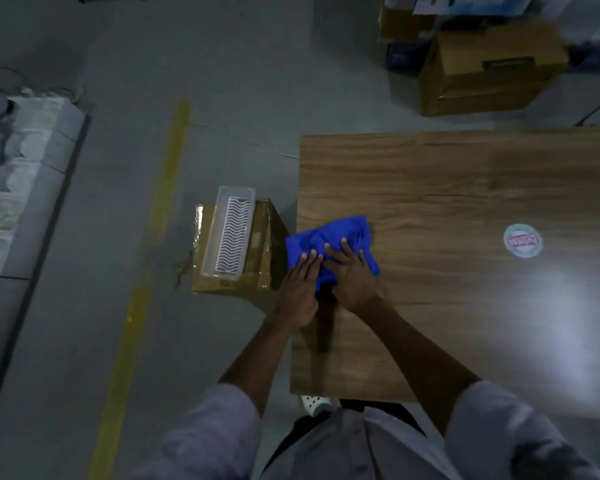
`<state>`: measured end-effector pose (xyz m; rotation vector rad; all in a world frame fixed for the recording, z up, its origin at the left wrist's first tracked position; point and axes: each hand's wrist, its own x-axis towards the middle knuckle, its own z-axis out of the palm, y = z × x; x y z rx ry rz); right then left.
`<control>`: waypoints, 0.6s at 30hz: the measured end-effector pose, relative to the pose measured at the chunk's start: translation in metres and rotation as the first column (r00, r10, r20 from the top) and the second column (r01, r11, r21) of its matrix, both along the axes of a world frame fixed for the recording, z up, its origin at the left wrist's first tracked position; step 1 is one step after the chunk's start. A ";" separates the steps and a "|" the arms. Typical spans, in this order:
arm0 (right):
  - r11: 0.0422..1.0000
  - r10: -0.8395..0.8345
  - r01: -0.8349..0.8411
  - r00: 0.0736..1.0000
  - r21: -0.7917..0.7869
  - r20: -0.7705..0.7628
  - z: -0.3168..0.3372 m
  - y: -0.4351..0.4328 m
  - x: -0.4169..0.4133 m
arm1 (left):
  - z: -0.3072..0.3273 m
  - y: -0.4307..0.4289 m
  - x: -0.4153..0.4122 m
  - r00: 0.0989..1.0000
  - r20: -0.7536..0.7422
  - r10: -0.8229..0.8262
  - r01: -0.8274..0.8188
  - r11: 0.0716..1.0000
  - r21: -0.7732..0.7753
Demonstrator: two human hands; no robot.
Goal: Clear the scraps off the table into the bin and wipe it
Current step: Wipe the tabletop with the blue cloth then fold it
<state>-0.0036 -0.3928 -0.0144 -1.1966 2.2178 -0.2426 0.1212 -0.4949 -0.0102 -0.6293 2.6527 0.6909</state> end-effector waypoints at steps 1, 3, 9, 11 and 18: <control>0.999 0.037 -0.037 0.998 0.000 0.042 0.005 0.008 0.006 | 0.012 0.007 0.007 0.998 0.069 0.004 -0.006 1.000 0.028; 0.993 0.118 -0.120 0.990 0.020 0.075 0.018 0.018 0.009 | 0.040 0.007 0.007 0.974 0.225 -0.003 -0.025 0.993 0.118; 0.992 -0.128 0.128 0.962 -0.015 -0.240 0.050 0.012 0.008 | 0.053 -0.004 -0.011 0.990 -0.134 0.039 -0.038 0.999 0.010; 0.971 -0.201 0.220 0.962 0.092 -0.184 0.042 0.010 0.022 | 0.030 0.005 -0.006 0.987 -0.155 -0.040 0.035 0.999 -0.034; 0.994 -0.099 0.101 0.994 0.034 -0.053 0.002 0.057 0.089 | -0.026 0.053 0.087 0.985 -0.160 0.060 -0.045 0.995 0.090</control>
